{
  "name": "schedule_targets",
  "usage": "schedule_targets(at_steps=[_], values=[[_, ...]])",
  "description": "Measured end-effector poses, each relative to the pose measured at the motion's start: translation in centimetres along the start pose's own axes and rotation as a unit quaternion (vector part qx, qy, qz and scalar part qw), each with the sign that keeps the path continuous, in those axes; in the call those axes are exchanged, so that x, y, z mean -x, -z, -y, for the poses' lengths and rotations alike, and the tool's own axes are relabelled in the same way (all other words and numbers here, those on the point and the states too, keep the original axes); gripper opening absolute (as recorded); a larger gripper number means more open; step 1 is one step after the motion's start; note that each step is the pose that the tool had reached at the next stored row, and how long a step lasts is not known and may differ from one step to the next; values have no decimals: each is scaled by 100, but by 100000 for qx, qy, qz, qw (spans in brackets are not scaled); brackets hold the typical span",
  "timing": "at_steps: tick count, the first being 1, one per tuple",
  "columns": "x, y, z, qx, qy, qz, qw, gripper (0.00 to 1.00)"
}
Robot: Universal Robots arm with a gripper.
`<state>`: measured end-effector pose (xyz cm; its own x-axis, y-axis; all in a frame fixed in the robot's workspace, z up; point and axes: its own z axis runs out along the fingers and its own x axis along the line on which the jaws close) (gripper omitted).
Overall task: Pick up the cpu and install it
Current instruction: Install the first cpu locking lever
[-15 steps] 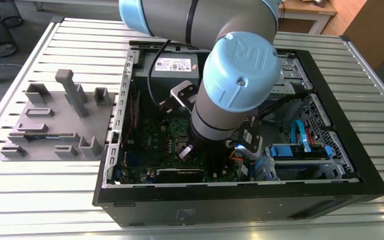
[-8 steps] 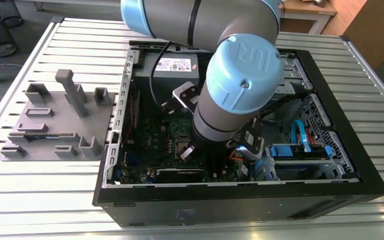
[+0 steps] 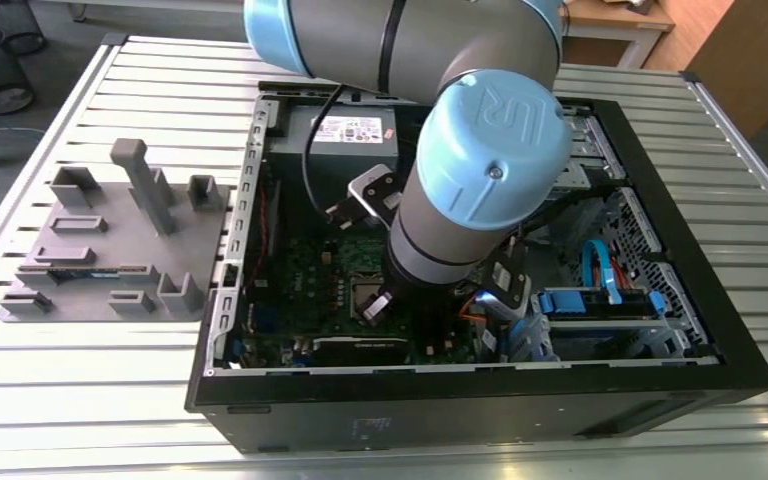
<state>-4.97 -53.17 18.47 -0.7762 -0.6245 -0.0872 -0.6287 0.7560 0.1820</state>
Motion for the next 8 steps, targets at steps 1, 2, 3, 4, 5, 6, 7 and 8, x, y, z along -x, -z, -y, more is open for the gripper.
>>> schedule_targets(at_steps=[1, 2, 3, 4, 5, 6, 7, 8], values=[[0, 6, -1, -1, -3, -5, 100000, 11], [2, 15, -3, 3, 3, 27, 100000, 11], [4, 30, -6, 21, 6, 49, 100000, 11], [6, 50, -10, 28, 7, 38, 100000, 11], [7, 69, -13, 22, 3, 22, 100000, 11], [8, 87, -16, 13, 2, 7, 100000, 11], [9, 102, -19, 10, -2, 11, 100000, 11], [11, 118, -22, 11, -1, 13, 100000, 11]])
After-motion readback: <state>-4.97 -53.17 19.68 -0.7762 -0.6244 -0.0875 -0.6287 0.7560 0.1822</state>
